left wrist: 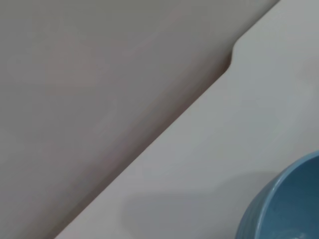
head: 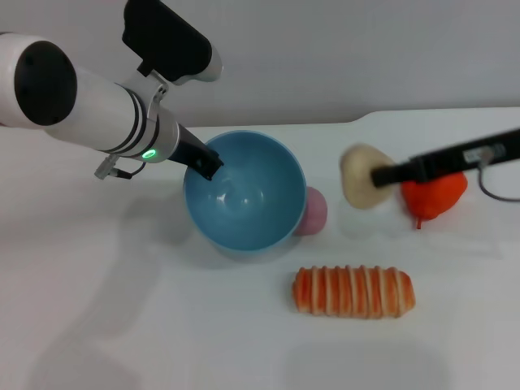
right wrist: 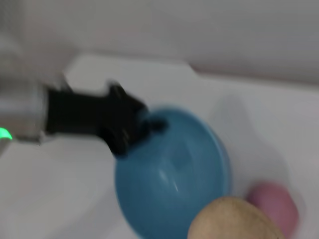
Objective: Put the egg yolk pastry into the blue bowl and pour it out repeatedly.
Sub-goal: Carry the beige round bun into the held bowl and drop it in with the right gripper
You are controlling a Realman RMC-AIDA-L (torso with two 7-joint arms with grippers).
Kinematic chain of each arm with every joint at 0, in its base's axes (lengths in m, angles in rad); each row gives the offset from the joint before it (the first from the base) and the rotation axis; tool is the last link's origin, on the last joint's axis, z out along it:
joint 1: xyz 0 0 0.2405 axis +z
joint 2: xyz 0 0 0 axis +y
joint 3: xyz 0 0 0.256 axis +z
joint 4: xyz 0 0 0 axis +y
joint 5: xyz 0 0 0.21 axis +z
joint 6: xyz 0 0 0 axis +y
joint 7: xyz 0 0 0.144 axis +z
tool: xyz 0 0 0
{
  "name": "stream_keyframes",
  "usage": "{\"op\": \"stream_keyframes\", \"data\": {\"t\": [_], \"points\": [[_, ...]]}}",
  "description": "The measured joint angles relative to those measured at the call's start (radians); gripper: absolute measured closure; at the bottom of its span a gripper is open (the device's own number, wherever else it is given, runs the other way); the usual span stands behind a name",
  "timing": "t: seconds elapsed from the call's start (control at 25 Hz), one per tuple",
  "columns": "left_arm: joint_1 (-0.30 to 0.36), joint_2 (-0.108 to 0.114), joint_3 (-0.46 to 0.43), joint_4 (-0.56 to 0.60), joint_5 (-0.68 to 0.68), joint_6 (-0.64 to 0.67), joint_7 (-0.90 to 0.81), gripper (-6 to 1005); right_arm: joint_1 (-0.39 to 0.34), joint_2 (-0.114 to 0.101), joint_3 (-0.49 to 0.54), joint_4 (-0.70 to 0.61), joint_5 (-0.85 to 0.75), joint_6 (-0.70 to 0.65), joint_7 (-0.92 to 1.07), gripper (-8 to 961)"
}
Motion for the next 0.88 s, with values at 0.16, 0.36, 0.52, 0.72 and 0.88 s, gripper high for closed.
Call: {"op": "stream_keyframes", "data": {"t": [0.16, 0.36, 0.52, 0.72, 0.88], "points": [[-0.005, 0.000, 0.018, -0.002, -0.002, -0.003, -0.001, 1000, 0.047, 0.000, -0.033, 0.055, 0.036, 0.068, -0.026, 893], [-0.006, 0.000, 0.021, -0.006, -0.003, -0.001, -0.002, 999, 0.107, 0.000, -0.050, 0.164, 0.100, 0.101, -0.073, 899], [-0.006, 0.001, 0.020, -0.009, -0.003, 0.002, -0.002, 999, 0.146, 0.000, -0.056, 0.252, 0.135, 0.130, -0.117, 899], [-0.005, 0.002, 0.018, -0.009, -0.004, 0.007, 0.001, 999, 0.174, 0.001, -0.063, 0.345, 0.137, 0.205, -0.127, 900], [-0.002, 0.002, 0.016, -0.009, -0.005, 0.007, 0.002, 1000, 0.167, 0.002, -0.065, 0.379, 0.175, 0.257, -0.177, 900]]}}
